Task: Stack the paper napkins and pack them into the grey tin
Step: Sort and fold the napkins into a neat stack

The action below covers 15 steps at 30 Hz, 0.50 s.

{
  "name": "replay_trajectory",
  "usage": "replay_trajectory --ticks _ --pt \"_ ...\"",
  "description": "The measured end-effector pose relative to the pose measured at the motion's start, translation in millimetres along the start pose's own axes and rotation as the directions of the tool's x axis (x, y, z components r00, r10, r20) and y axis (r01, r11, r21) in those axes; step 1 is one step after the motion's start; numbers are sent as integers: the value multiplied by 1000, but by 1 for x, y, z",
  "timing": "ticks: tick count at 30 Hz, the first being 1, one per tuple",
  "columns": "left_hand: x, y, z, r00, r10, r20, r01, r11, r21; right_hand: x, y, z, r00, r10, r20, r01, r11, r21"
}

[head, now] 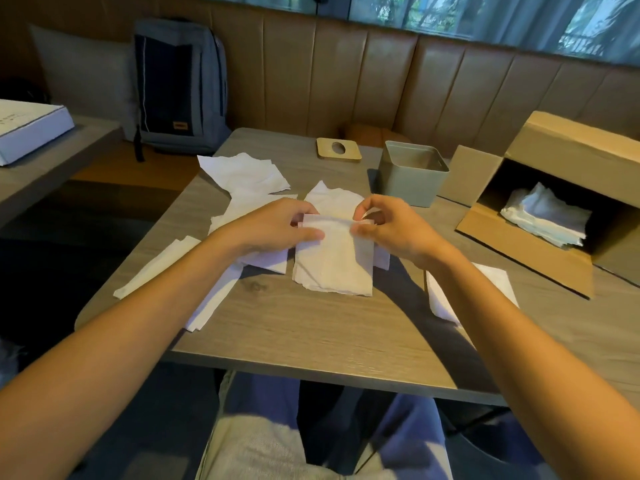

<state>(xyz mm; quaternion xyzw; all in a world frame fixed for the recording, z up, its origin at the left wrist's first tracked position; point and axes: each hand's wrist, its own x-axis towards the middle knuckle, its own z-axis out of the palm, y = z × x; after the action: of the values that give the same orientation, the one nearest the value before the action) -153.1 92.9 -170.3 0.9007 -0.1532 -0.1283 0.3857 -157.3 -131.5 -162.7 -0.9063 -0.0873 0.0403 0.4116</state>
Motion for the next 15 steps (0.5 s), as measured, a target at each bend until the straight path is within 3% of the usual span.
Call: replay_trajectory --ticks 3,8,12,15 --pt "4 18 3 1000 16 -15 -18 996 -91 -10 1 -18 997 -3 -77 12 994 111" --pt "17 60 27 990 74 120 -25 930 -367 -39 21 -62 975 67 -214 -24 980 197" --pt "36 94 62 980 144 135 -73 900 -429 -67 48 -90 934 110 -341 -74 990 119" --pt "46 110 89 969 192 156 -124 923 -365 -86 72 -101 910 143 -388 -123 990 75"
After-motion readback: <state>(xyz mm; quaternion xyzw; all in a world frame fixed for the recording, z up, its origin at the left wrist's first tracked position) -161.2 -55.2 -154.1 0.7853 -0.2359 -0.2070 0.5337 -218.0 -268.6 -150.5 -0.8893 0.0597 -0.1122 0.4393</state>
